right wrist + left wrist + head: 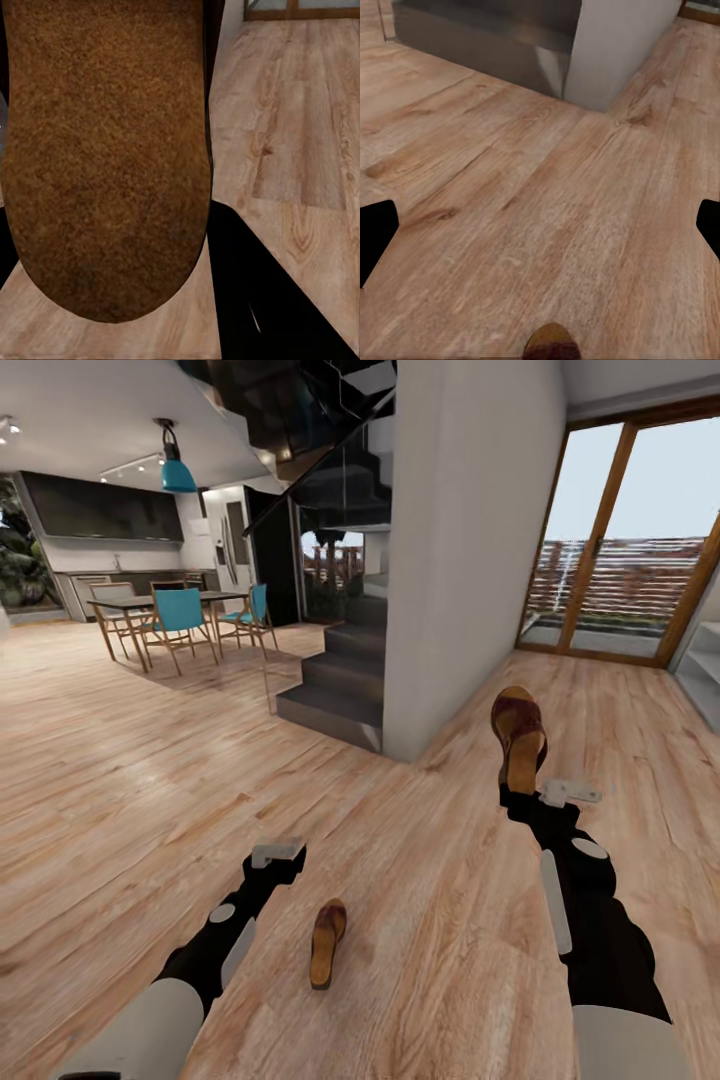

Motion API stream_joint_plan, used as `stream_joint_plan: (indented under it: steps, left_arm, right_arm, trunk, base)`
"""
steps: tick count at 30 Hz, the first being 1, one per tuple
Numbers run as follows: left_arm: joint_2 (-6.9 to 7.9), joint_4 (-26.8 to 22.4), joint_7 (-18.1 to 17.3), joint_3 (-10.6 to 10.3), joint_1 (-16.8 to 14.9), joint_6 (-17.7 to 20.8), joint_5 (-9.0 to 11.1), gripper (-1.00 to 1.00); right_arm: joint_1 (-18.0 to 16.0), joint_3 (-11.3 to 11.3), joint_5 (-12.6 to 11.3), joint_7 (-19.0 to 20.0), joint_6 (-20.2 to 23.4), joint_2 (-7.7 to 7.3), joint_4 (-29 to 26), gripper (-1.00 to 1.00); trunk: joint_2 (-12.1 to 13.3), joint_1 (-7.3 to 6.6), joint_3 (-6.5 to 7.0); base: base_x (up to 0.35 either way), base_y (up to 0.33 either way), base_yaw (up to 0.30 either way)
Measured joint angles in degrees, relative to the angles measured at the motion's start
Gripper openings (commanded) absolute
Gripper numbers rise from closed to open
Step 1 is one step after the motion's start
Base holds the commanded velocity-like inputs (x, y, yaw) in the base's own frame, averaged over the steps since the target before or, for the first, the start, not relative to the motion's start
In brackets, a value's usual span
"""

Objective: Pick up the two gym shoes and the two sandals from the corridor floor and place them onto the hallstand (shoe rack) in the corridor, making sure they are on the rack and not on the floor. Arrange them so the two gym shoes are next to each other and the two sandals are next to each other.

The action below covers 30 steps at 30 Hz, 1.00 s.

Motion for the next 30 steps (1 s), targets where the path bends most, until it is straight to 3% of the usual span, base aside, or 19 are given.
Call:
stream_joint_plan:
  steps: [7,30]
  left_arm:
    - [0.03,1.99,0.00,0.02,-0.01,-3.01,-0.01,1.00]
    - [0.09,2.16,-0.02,0.02,-0.02,-3.27,0.00,1.00]
  right_arm:
    - [-0.02,-0.01,-0.01,0.00,1.43,-0.11,-0.10,-1.00]
    - [-0.01,-0.21,-0.03,0.05,1.54,-0.16,-0.24,-1.00]
  trunk:
    - [-0.10,0.18,-2.02]
    - [-0.41,0.77,-8.79]
  base:
    - [0.000,0.000,0.147]
    - [0.000,0.000,0.010]
